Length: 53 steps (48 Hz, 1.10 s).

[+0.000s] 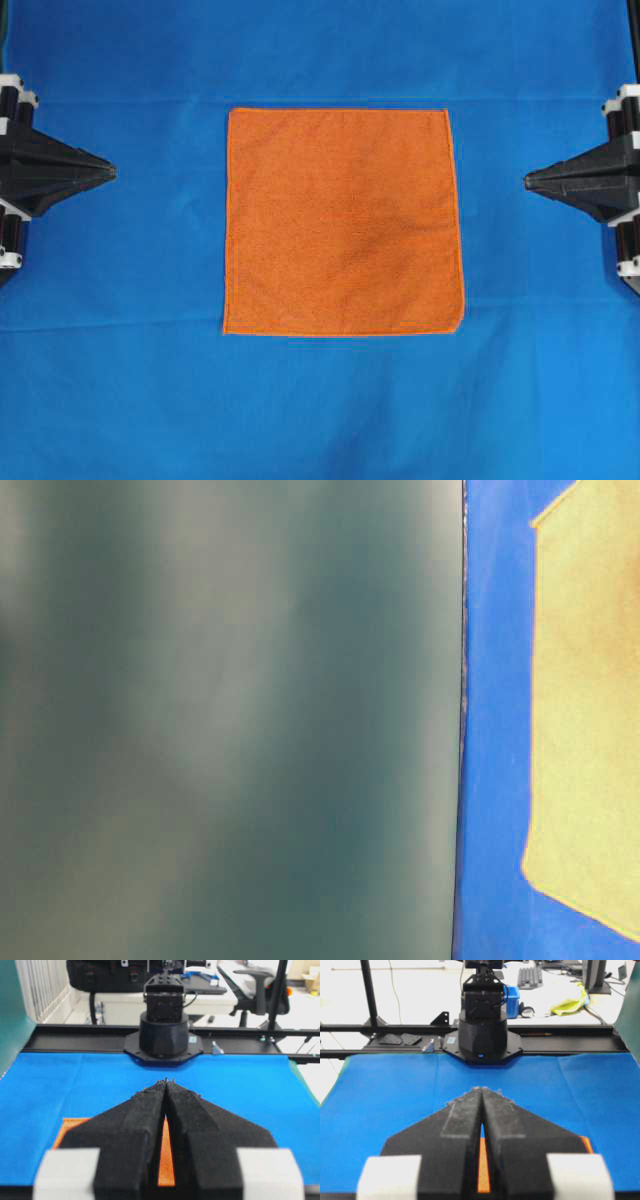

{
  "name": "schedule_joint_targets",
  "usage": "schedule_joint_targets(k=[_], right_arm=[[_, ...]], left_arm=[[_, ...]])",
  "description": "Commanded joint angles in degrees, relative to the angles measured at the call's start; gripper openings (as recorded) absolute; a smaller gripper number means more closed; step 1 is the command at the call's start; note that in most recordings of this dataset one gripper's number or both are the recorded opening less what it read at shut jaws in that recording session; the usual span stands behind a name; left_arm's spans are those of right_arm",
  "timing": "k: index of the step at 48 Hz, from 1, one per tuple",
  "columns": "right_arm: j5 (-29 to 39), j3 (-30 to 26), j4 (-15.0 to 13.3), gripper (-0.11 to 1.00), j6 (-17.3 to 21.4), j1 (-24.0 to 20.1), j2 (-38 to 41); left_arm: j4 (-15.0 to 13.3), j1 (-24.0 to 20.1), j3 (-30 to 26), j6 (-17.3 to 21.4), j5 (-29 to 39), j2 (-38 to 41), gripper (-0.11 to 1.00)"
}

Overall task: Fold the orange towel.
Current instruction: 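Move both grippers to the towel's two far corners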

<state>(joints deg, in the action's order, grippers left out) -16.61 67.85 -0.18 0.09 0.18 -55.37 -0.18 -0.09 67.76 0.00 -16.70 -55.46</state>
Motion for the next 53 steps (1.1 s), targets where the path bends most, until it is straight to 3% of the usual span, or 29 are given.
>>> schedule_joint_targets(k=[1, 14, 28, 32, 37, 44, 47, 53], right_arm=[[-0.1, -1.8, 0.2, 0.0, 0.1, 0.6, 0.9], [8.6, -4.7, 1.1, 0.0, 2.2, 8.3, 5.5], [12.8, -6.6, 1.1, 0.0, 5.5, 21.1, 16.8], [14.0, -7.3, 1.1, 0.01, 5.8, 23.5, 20.5], [14.9, -8.6, 1.1, 0.05, 5.8, 25.3, 25.5], [14.1, -9.8, 1.1, 0.46, 5.8, 28.3, 33.8], [13.0, -9.8, 1.1, 0.58, 5.8, 29.7, 37.8], [10.1, -9.9, 1.1, 0.54, 5.7, 30.8, 43.7]], left_arm=[[-1.2, -0.5, -1.9, 0.0, 1.5, 1.4, 0.0], [-1.5, -6.6, -2.0, -1.4, 2.2, 4.4, 0.0], [-1.5, -15.2, -2.8, -4.1, 1.9, 14.0, 0.03], [-1.6, -16.8, -3.8, -4.1, 1.8, 17.9, 0.18], [-1.6, -19.0, -5.3, -4.2, 1.4, 24.6, 0.49], [-1.5, -22.1, -7.2, -4.1, -2.0, 35.1, 0.87], [-1.5, -22.9, -8.2, -3.8, -4.1, 39.2, 0.91], [-1.5, -24.3, -10.4, -3.3, -8.1, 47.5, 0.9]])
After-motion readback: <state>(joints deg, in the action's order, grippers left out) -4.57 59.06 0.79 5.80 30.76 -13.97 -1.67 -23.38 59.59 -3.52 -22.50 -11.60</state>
